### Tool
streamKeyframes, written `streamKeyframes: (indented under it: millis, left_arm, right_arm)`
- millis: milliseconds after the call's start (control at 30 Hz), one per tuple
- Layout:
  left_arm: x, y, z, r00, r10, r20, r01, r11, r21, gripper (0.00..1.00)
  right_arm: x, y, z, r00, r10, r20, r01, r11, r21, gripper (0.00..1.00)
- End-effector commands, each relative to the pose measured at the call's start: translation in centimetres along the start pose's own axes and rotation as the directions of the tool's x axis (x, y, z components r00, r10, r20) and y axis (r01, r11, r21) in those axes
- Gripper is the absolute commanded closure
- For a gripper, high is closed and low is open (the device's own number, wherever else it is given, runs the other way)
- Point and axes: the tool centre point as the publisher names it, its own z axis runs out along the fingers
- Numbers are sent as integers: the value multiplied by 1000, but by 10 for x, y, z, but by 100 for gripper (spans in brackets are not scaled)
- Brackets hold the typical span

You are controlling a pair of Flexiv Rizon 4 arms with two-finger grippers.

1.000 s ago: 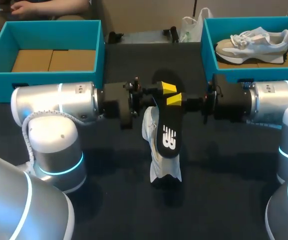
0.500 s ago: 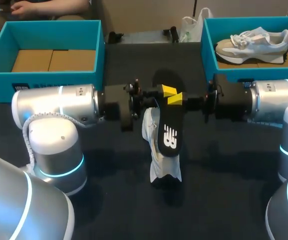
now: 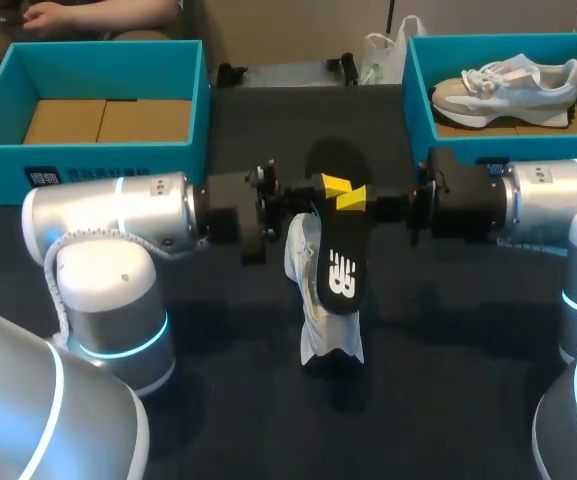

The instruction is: Take the shoe out of the shoebox, open the shoe tongue, remove and reinsert the insole, then place the shoe into the shoebox

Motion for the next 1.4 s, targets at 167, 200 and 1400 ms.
streamKeyframes:
  millis: [167,200,1400]
  left_arm:
    - [2,1,-3,1000,-24,-5,24,1000,-11,100]
    - [2,1,-4,1000,-25,-6,25,1000,-11,100]
    - [10,-62,-39,858,-505,-95,512,855,76,100]
  right_arm:
    - [-2,-7,-7,1000,0,13,0,1000,-27,6]
    - [-2,-8,-10,1000,-4,19,5,999,-37,0]
    - [10,-11,-76,740,-625,249,592,781,200,0]
